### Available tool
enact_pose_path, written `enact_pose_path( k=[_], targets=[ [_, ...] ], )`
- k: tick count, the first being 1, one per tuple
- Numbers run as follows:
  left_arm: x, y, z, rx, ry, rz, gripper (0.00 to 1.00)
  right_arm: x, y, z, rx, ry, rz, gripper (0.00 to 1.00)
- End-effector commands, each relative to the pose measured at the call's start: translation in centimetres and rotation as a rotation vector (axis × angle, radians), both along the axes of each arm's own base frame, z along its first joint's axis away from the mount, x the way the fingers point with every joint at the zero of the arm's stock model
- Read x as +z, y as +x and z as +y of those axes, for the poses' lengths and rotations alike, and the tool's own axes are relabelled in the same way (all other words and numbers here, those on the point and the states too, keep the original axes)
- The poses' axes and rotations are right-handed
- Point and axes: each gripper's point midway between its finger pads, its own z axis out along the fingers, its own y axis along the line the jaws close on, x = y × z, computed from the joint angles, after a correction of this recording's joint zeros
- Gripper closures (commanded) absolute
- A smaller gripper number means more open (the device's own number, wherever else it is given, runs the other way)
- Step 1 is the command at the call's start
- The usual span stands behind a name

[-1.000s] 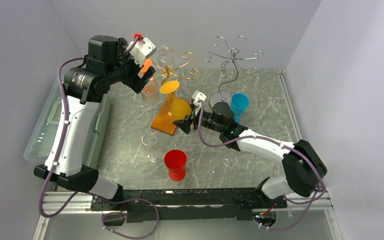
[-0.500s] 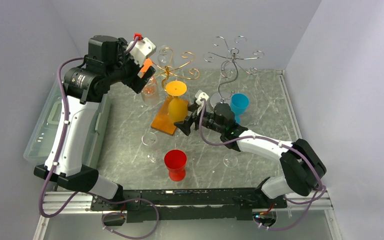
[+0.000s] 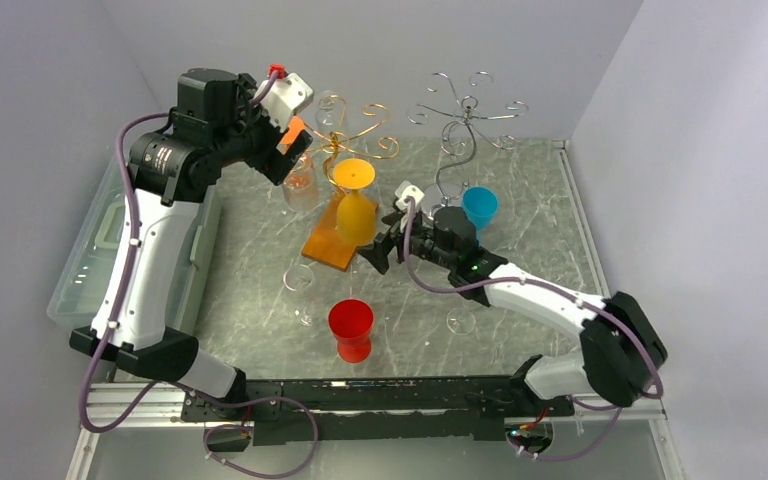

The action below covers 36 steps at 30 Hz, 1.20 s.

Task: Place the wine glass upside down on the wine glass rack
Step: Turn the wine glass upside down at the wine rack, then adjust the wine rack at the center of the board.

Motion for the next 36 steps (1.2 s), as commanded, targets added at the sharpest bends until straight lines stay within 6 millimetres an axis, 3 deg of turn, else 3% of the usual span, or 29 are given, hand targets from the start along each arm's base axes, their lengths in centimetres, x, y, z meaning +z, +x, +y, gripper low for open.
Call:
enact_pose_path(
  k=[1,6,9,13,17,25,30,36],
  targets=[
    [2.3,0.3,-1.3,-0.042,-0.06,-0.06,0.0,5.2,-0.7,-2.3,-0.053,0.023,-0.062,0.03],
    [2.1,1.6,-2.3,-0.063,-0.073,-0.057,0.01,10.4,-1.8,-5.4,-0.128,0.038,-0.026,0.13],
    [2.1,2.8,-3.0,-0.079,-0.073,-0.064,0.0,13.3,-1.5,-7.2,-0.19,0.042,0.006,0.21],
    [1.4,4.6,-3.9,-0.098,-0.069,-0.067,0.01,17.9,0.6,-8.6,-0.285,0.074,0.045,0.29],
    [1.4,5.6,-5.4,-0.149,-0.101,-0.089,0.01,21.0,4.1,-8.8,-0.375,0.102,0.092,0.35],
    [0.3,6.5,-6.9,-0.205,-0.118,-0.053,0.05,21.3,9.9,-7.9,-0.422,0.106,0.163,0.47],
    [-1.5,6.2,-7.3,-0.244,-0.09,-0.002,0.11,20.2,11.2,-6.6,-0.396,0.093,0.197,0.53],
    [-2.8,7.3,-7.1,-0.225,-0.053,0.01,0.19,18.6,11.6,-5.9,-0.377,0.084,0.229,0.55]
  ],
)
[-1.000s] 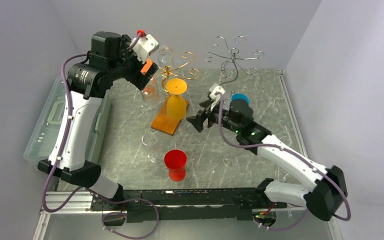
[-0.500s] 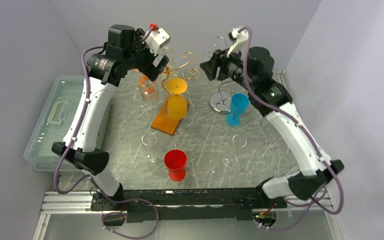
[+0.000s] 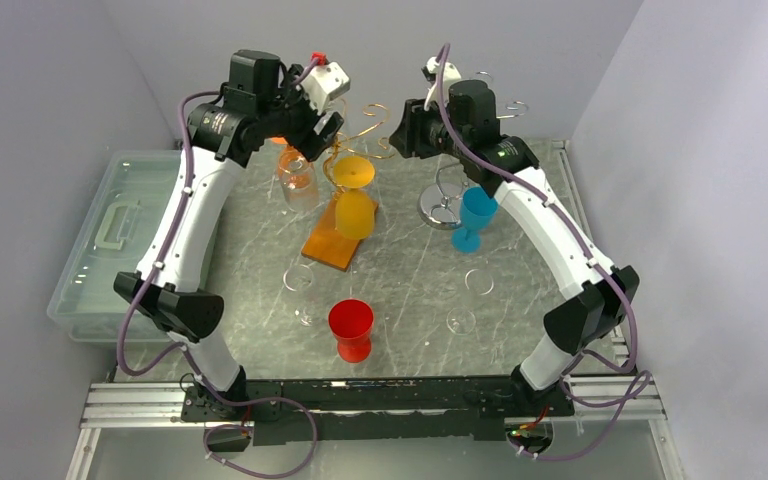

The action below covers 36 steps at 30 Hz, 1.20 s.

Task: Place the wine glass upside down on the wine glass rack
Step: Adjust the wine rack at the center of the board.

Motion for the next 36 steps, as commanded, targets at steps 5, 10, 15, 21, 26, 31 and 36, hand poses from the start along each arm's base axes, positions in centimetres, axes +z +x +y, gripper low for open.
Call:
enact_pose_path(
  k=[5,10,15,21,26,31,36],
  targets=[
    [-1.2,1.3,-0.2,-0.005,0.039,-0.008,0.19,1.8,-1.0,0.7,0.044,0.066,-0.015,0.59],
    [-1.7,2.4,0.0,0.018,0.06,-0.011,0.23,0.7,-1.6,0.9,0.064,0.08,0.011,0.68],
    [-1.8,3.4,0.2,0.047,0.076,-0.024,0.26,-0.1,-2.3,1.1,0.081,0.098,0.035,0.79],
    [-1.7,4.5,0.5,0.07,0.098,-0.042,0.3,-0.6,-3.0,1.9,0.116,0.131,0.056,0.85],
    [-1.8,5.4,0.5,0.087,0.115,-0.05,0.32,-0.4,-3.9,3.3,0.149,0.159,0.066,0.86],
    [-1.7,6.4,1.1,0.114,0.143,-0.077,0.34,-0.4,-5.0,4.6,0.167,0.161,0.072,0.88],
    [-1.1,7.1,1.4,0.136,0.152,-0.105,0.36,-0.5,-6.2,5.2,0.171,0.159,0.066,0.91]
  ],
)
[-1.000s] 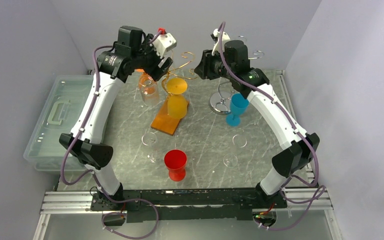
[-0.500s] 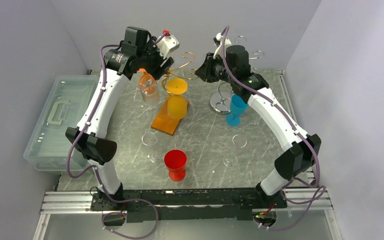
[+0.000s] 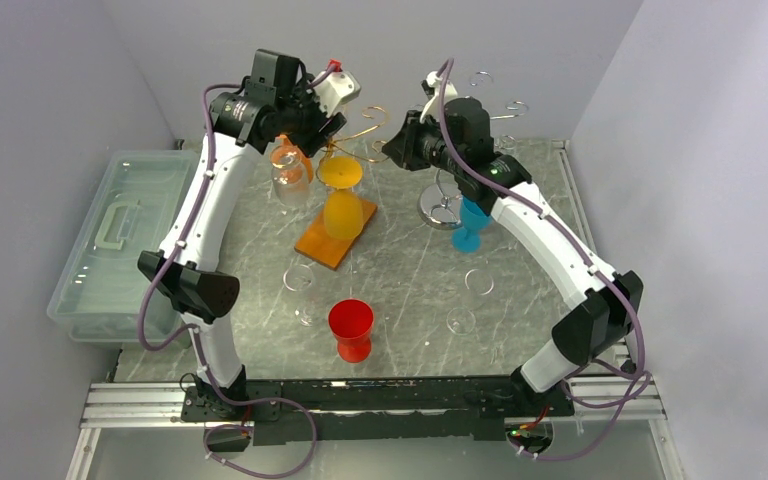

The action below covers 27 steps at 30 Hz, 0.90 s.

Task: Place the wine glass upside down on the wine glass rack
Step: Adjust the wine rack at the center of the board.

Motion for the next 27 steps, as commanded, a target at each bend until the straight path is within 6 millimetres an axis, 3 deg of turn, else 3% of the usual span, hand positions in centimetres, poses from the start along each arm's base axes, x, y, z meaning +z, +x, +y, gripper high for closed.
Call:
enact_pose_path(
  k=[1,7,18,27],
  targets=[
    [2.9,4.1,0.3,0.057,0.002,-0.178,0.36,0.7,-4.4,2.7,0.131,0.027,0.005,0.92],
    [3.3,4.7,0.3,0.064,0.006,-0.208,0.36,0.5,-6.2,2.8,0.141,0.046,0.01,0.93],
    [3.8,5.9,0.3,0.079,0.01,-0.239,0.36,-1.5,-8.7,5.2,0.17,0.07,0.073,0.93],
    [3.7,5.5,0.0,0.058,0.001,-0.231,0.37,-3.6,-6.8,4.6,0.071,0.02,0.161,0.93]
  ],
)
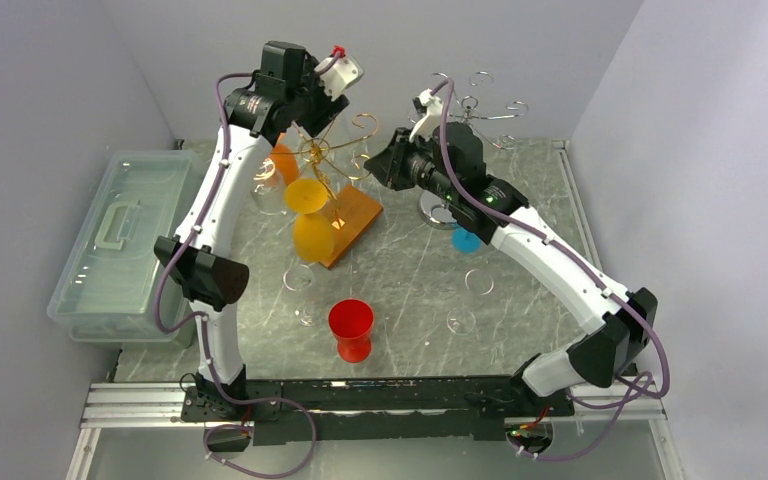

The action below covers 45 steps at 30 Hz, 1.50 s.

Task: Place the wine glass upside down on the wine glass rack
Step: Adjust the wine rack at the center of the board.

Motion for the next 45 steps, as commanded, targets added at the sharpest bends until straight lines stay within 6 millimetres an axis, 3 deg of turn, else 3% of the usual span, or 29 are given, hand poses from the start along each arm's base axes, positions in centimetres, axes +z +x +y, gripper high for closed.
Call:
enact_pose_path(
  k=[1,3,11,20,26,31,37,45],
  targets=[
    [3.0,-0.2,-0.4,-0.024,-0.031,-0.084,0.37,-5.1,-0.7,0.9,0.046,-0.095,0.179,0.93],
    [3.1,-0.3,-0.4,-0.027,-0.035,-0.085,0.37,-5.5,-0.1,0.5,0.029,-0.094,0.206,0.91],
    [3.7,-0.9,-0.4,-0.039,-0.045,-0.089,0.37,-5.2,1.0,-0.9,-0.018,-0.092,0.226,0.63],
    [6.0,-3.7,-0.5,-0.078,-0.085,-0.103,0.35,-3.8,1.4,-2.2,-0.032,-0.099,0.216,0.41],
    [8.7,-6.0,-0.3,-0.102,-0.128,-0.134,0.32,-1.7,1.3,-3.7,-0.046,-0.086,0.182,0.41],
    [9.1,-8.1,-0.5,-0.128,-0.167,-0.097,0.29,0.1,1.3,-4.8,-0.045,-0.079,0.156,0.42],
    [5.3,-10.6,-1.9,-0.181,-0.16,0.056,0.31,1.9,1.5,-5.1,-0.034,-0.058,0.133,0.42],
    [3.1,-10.7,-3.8,-0.184,-0.19,0.151,0.37,3.0,2.7,-4.7,-0.035,-0.015,0.104,0.55]
  ],
)
